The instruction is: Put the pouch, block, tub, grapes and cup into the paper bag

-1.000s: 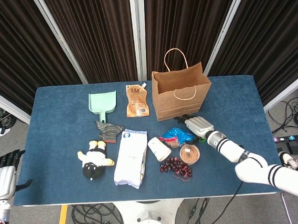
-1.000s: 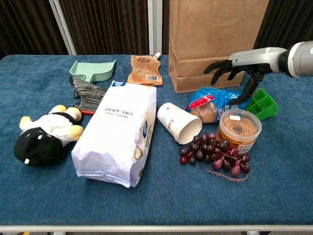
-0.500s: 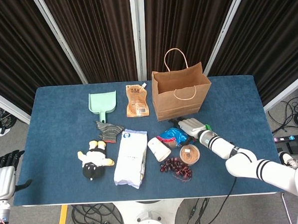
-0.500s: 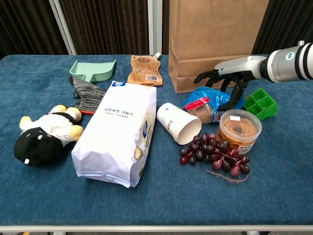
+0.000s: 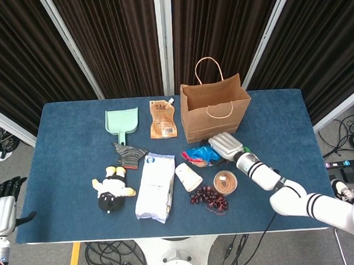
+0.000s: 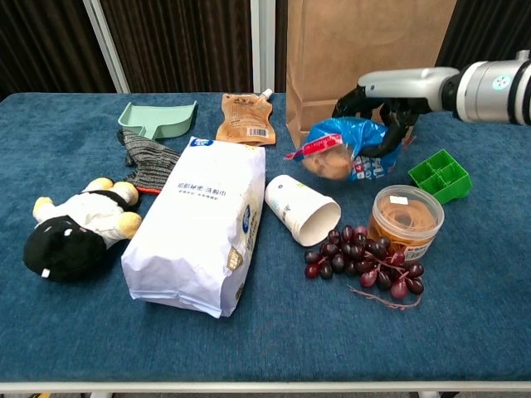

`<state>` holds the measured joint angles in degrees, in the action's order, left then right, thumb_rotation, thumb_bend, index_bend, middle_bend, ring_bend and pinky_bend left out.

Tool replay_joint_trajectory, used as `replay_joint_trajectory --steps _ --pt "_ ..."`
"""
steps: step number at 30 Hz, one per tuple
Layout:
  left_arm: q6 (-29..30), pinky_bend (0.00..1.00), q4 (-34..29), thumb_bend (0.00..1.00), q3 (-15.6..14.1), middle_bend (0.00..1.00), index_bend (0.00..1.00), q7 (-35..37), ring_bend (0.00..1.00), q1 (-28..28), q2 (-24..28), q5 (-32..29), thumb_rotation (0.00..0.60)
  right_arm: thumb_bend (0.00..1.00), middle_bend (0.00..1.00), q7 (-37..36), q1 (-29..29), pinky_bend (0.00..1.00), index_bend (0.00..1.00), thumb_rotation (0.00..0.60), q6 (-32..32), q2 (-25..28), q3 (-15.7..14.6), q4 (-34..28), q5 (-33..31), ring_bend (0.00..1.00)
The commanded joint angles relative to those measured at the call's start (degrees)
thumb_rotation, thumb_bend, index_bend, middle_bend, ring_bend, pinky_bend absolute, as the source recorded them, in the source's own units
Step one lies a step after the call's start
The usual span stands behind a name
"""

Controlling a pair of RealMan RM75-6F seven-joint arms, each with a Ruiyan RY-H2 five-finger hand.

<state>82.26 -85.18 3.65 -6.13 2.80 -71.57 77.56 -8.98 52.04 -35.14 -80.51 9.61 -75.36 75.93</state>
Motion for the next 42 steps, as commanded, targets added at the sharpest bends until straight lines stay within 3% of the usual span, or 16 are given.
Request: replay_joint_trajectory --steps 1,6,9,14,21,28,33,42 --pt "0.05 0.15 0.02 0.03 0.05 0.24 0.22 0.09 0.16 0.11 0.0 0.2 0.6 0.4 0.63 -3.87 -4.32 0.71 0.7 0.6 -10.62 10.15 0.72 -11.74 8.21 0.49" --pt "0.42 0.15 -0.01 0.03 0.06 0.24 0.22 0.1 0.16 0.2 -0.08 0.71 0.6 0.4 0.63 -10.34 -8.15 0.71 0.7 0.6 -21.74 20.44 1.02 -20.91 16.63 0.49" --pt "0.57 0.15 0.01 0.03 0.07 0.24 0.22 0.19 0.16 0.19 -0.08 0.84 0.6 0.4 0.63 -13.78 -10.01 0.71 0.7 0.6 -27.51 24.14 1.73 -23.33 19.27 0.49" --pt "0.78 0.15 0.03 0.03 -0.09 0.24 0.22 0.31 0.16 0.13 -0.06 1.16 0.6 0.39 0.64 -19.36 -11.48 0.72 0.7 0.6 -32.99 28.04 5.06 -24.14 16.83 0.5" --pt "1.15 0.15 -0.25 0.03 -0.05 0.24 0.22 0.4 0.16 -0.01 0.22 1.25 0.6 0.39 0.64 -20.88 -5.66 0.72 0.7 0.6 -23.02 30.41 10.61 -20.29 5.61 0.5" --pt "1.09 0.15 -0.68 0.03 -0.32 0.24 0.22 0.03 0.16 -0.39 0.3 0.77 0.6 0.39 0.64 -10.79 2.56 0.72 0.7 0.6 -11.21 27.08 13.44 -12.08 -6.68 0.5" --pt "1.34 0.15 -1.04 0.03 -0.29 0.24 0.22 -0.16 0.16 -0.58 0.43 0.63 0.6 0.39 0.64 -4.58 7.08 0.72 0.7 0.6 -5.29 23.02 12.96 -7.0 -13.11 0.5" --pt "1.35 0.15 -1.19 0.03 -0.44 0.24 0.22 -0.25 0.16 -0.86 0.33 0.38 0.6 0.38 0.64 5.03 12.73 0.68 0.68 0.6 0.96 13.54 9.09 3.28 -19.84 0.48"
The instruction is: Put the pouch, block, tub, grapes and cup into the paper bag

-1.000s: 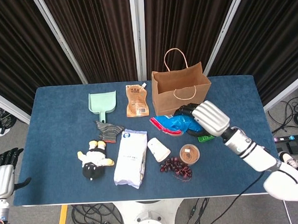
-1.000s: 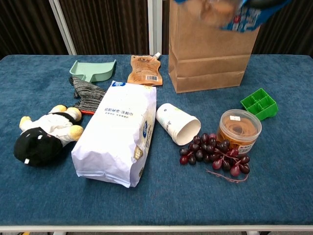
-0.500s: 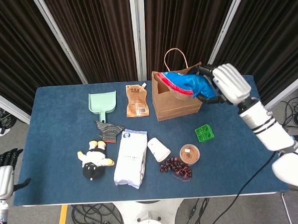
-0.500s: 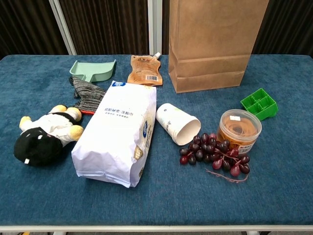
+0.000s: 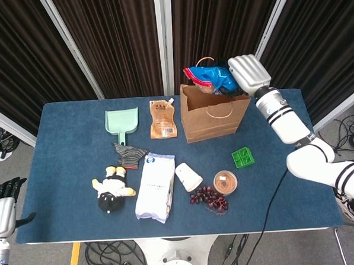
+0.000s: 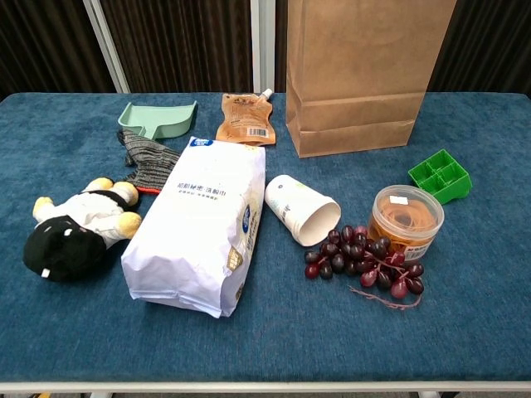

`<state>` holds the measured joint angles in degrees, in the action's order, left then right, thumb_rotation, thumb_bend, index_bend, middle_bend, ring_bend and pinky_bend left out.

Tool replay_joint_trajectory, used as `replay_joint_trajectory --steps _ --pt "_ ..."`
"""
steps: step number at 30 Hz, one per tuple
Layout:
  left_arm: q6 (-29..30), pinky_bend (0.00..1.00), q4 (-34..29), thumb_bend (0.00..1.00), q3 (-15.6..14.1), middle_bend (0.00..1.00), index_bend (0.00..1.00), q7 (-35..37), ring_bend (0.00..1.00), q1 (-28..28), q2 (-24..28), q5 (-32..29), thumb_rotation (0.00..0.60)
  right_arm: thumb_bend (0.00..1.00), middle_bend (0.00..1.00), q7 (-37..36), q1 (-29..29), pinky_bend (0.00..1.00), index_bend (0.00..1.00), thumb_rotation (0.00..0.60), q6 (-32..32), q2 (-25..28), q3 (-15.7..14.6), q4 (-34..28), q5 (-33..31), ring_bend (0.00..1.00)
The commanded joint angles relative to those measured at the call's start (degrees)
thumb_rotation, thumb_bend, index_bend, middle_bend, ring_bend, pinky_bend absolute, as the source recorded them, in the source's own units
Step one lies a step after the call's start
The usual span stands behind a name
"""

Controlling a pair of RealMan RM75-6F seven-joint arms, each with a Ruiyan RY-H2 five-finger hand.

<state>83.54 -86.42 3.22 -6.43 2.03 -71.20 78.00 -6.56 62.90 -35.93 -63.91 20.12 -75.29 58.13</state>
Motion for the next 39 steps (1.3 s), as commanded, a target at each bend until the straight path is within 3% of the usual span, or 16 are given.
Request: replay_joint_trajectory --steps 1,6,15,19,24,27,30,35,39 --pt "0.11 0.15 0.1 0.03 -0.05 0.24 0.22 0.15 0.16 -0.2 -0.06 -0.16 0.6 0.38 0.64 3.05 2.2 0.67 0.68 0.6 2.04 -4.13 -1.61 4.38 -2.7 0.48" --pt "-0.21 0.15 0.31 0.03 -0.2 0.24 0.22 0.35 0.16 -0.42 -0.06 -0.56 0.6 0.37 0.6 3.69 2.94 0.61 0.62 0.6 3.24 -6.93 -2.03 7.51 -4.07 0.43" --pt "-0.28 0.15 0.68 0.03 -0.04 0.24 0.22 0.41 0.16 -0.25 -0.39 -0.38 0.6 0.11 0.26 2.84 2.58 0.25 0.12 0.6 5.92 -5.1 -2.07 5.36 -4.19 0.08" --pt "-0.11 0.15 0.85 0.03 -0.02 0.24 0.22 0.52 0.16 -0.26 -0.48 -0.17 0.6 0.07 0.18 3.2 2.27 0.17 0.02 0.6 6.16 -4.06 -2.36 3.99 -4.57 0.01" --pt "0.08 0.15 0.84 0.03 0.06 0.24 0.22 0.6 0.16 -0.34 -0.42 -0.13 0.6 0.03 0.16 1.77 -0.28 0.16 0.0 0.6 0.25 -2.62 -0.77 0.66 -2.95 0.0" --pt "-0.04 0.15 0.86 0.03 -0.01 0.24 0.22 0.64 0.16 -0.25 -0.42 0.08 0.6 0.01 0.19 -1.78 -4.11 0.16 0.0 0.6 -5.21 0.05 0.75 -3.46 -0.23 0.0" --pt "0.09 0.15 0.93 0.03 0.04 0.24 0.22 0.72 0.16 -0.16 -0.55 0.35 0.6 0.01 0.24 -4.04 -8.27 0.17 0.01 0.6 -9.38 3.59 0.45 -8.11 3.52 0.02" --pt "0.17 0.15 1.08 0.03 0.08 0.24 0.22 0.82 0.16 -0.05 -0.65 0.63 0.6 0.01 0.33 -7.69 -17.94 0.31 0.08 0.6 -17.37 9.88 -4.01 -16.31 12.83 0.13" --pt "0.66 0.15 0.97 0.03 0.06 0.24 0.22 0.84 0.16 -0.07 -0.42 1.22 0.6 0.01 0.36 -13.07 -24.61 0.37 0.13 0.6 -20.61 12.76 -9.66 -18.87 20.69 0.18"
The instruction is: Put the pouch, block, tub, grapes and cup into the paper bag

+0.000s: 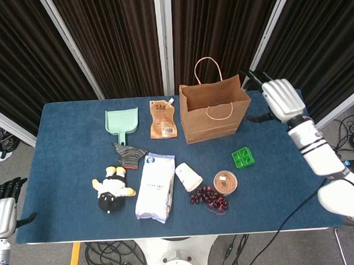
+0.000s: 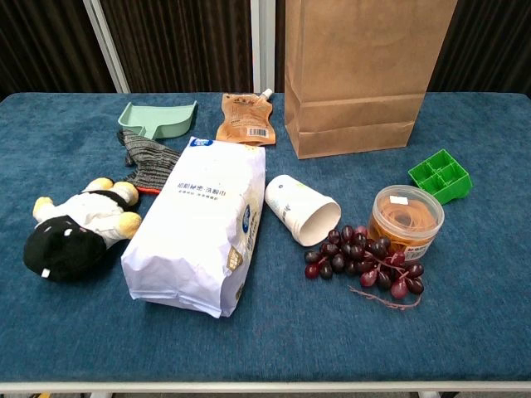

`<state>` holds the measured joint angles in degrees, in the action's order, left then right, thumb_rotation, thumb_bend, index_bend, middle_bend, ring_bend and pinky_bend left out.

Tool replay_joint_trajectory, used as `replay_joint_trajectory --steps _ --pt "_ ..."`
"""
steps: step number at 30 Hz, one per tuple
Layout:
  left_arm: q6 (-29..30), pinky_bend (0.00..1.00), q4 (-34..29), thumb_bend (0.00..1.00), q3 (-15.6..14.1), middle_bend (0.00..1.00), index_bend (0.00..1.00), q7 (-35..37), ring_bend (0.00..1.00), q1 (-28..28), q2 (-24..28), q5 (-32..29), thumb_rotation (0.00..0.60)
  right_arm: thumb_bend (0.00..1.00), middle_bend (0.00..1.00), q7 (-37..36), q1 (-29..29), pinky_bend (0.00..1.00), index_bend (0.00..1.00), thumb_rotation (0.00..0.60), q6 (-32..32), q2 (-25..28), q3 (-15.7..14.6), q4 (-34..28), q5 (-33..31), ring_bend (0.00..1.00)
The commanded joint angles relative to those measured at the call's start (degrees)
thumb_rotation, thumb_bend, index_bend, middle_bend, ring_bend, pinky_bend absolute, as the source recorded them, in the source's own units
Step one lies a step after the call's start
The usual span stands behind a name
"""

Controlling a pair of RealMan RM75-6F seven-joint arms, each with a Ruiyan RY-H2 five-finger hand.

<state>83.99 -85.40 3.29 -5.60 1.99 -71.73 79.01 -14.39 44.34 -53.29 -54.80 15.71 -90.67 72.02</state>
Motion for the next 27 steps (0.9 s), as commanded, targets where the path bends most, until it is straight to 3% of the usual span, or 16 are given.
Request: replay_joint_trajectory --steps 1,6,9,13,16,22,27 --pt "0.32 0.15 -0.1 0.03 -0.01 0.24 0.22 -0.01 0.16 -0.02 0.17 0.34 0.6 0.01 0.37 -6.43 -6.95 0.38 0.14 0.6 -2.86 4.21 -6.62 -3.67 8.25 0.18" --pt "0.7 0.15 -0.41 0.03 -0.08 0.24 0.22 -0.23 0.16 -0.06 0.31 0.8 0.6 0.01 0.36 -8.77 -9.98 0.38 0.14 0.6 -1.28 3.32 -12.02 -1.6 13.14 0.18" --pt "0.93 0.15 -0.68 0.03 -0.21 0.24 0.22 -0.42 0.16 -0.13 0.37 1.06 0.6 0.01 0.29 -6.22 -10.35 0.31 0.11 0.6 1.01 0.02 -13.67 1.57 12.66 0.13" --pt "1.33 0.15 -0.95 0.03 -0.31 0.24 0.22 -0.6 0.16 -0.36 0.46 1.23 0.6 0.01 0.16 -3.3 -9.15 0.21 0.02 0.6 5.69 -5.64 -13.49 6.28 8.68 0.02" --pt "1.47 0.15 -1.05 0.03 -0.34 0.24 0.22 -0.6 0.16 -0.51 0.52 1.17 0.6 0.0 0.13 -1.09 -7.68 0.18 0.0 0.6 8.94 -9.82 -12.85 10.41 5.95 0.0" --pt "1.39 0.15 -0.96 0.03 -0.46 0.24 0.22 -0.45 0.16 -0.79 0.44 0.8 0.6 0.0 0.13 2.74 -5.49 0.17 0.0 0.6 13.02 -18.13 -12.01 17.91 2.24 0.0" --pt "1.26 0.15 -0.77 0.03 -0.4 0.24 0.22 -0.25 0.16 -0.85 0.43 0.6 0.6 0.04 0.19 5.53 -4.76 0.17 0.0 0.6 12.94 -23.23 -11.67 22.21 1.67 0.0"
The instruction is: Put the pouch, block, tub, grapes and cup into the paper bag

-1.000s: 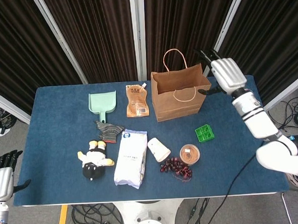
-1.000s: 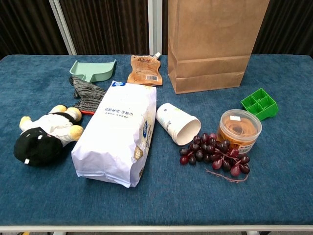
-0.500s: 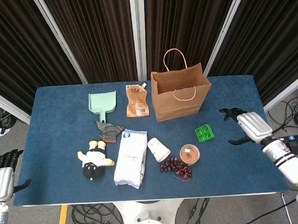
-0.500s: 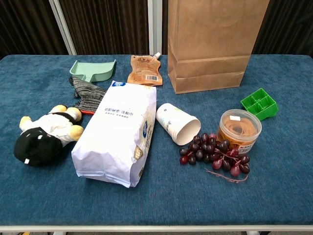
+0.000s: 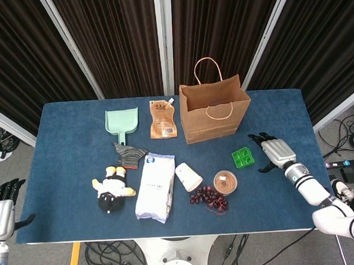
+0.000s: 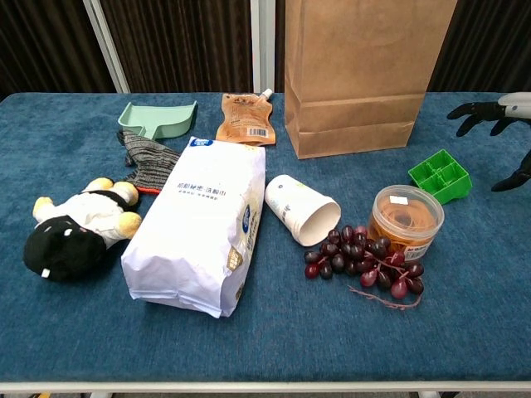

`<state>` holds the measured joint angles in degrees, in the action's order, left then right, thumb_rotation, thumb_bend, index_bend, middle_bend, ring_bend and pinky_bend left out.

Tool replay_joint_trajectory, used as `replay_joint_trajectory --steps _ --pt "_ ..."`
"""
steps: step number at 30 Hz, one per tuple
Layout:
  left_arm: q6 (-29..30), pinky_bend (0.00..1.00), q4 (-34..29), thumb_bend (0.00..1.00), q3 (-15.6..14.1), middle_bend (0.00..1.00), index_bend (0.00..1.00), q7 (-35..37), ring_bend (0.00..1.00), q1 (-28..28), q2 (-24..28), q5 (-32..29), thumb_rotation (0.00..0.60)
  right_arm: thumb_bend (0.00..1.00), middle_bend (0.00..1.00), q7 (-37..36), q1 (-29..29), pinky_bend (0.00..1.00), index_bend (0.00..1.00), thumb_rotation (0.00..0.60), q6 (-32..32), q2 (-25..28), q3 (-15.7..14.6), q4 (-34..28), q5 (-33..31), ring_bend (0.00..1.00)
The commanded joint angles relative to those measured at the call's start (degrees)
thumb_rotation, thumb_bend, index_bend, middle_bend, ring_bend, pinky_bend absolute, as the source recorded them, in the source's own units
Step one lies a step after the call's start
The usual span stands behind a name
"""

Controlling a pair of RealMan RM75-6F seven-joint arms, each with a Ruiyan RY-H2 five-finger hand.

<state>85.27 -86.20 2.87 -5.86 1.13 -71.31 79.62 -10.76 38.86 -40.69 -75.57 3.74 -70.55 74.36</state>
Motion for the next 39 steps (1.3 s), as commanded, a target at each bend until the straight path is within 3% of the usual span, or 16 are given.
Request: replay_joint_trajectory --steps 1,9,14,18,23,28,32,39 --pt "-0.06 0.15 0.05 0.03 -0.01 0.24 0.22 0.05 0.16 -0.01 -0.01 -0.03 0.6 0.05 0.21 2.77 0.84 0.16 0.01 0.6 0.22 -3.51 0.25 3.14 -0.63 0.01" --pt "-0.41 0.15 0.33 0.03 -0.16 0.24 0.22 0.95 0.16 -0.04 -0.15 0.07 0.6 0.1 0.26 4.81 1.25 0.18 0.07 0.6 0.57 -9.4 0.47 8.33 -1.3 0.03" --pt "-0.22 0.15 0.52 0.03 -0.11 0.24 0.22 1.18 0.16 -0.25 -0.09 -0.07 0.6 0.22 0.43 4.09 0.75 0.36 0.39 0.6 -2.58 -9.7 0.99 8.4 0.52 0.24" --pt "-0.43 0.15 0.46 0.03 -0.08 0.24 0.22 1.11 0.16 -0.17 -0.04 -0.11 0.6 0.22 0.46 -0.06 0.04 0.41 0.44 0.6 -7.08 -4.28 1.56 1.6 4.6 0.26" --pt "-0.4 0.15 0.11 0.03 0.01 0.24 0.22 0.65 0.16 0.06 0.11 0.21 0.6 0.22 0.46 -7.97 -1.39 0.41 0.44 0.6 -17.05 7.12 2.76 -11.84 13.11 0.26" --pt "-0.38 0.15 -0.21 0.03 0.12 0.24 0.22 0.24 0.16 0.3 0.24 0.48 0.6 0.22 0.46 -12.19 -1.74 0.42 0.44 0.6 -24.48 15.17 6.85 -20.11 15.74 0.26" --pt "-0.28 0.15 -0.3 0.03 0.07 0.24 0.22 0.23 0.16 0.17 0.2 0.39 0.6 0.22 0.46 -14.73 -0.25 0.42 0.44 0.6 -24.73 18.98 11.27 -22.66 12.49 0.26" --pt "-0.31 0.15 -0.34 0.03 -0.07 0.24 0.22 0.22 0.16 -0.03 0.19 0.2 0.6 0.21 0.46 -13.36 6.15 0.42 0.44 0.6 -15.12 20.74 17.05 -20.61 2.07 0.26"
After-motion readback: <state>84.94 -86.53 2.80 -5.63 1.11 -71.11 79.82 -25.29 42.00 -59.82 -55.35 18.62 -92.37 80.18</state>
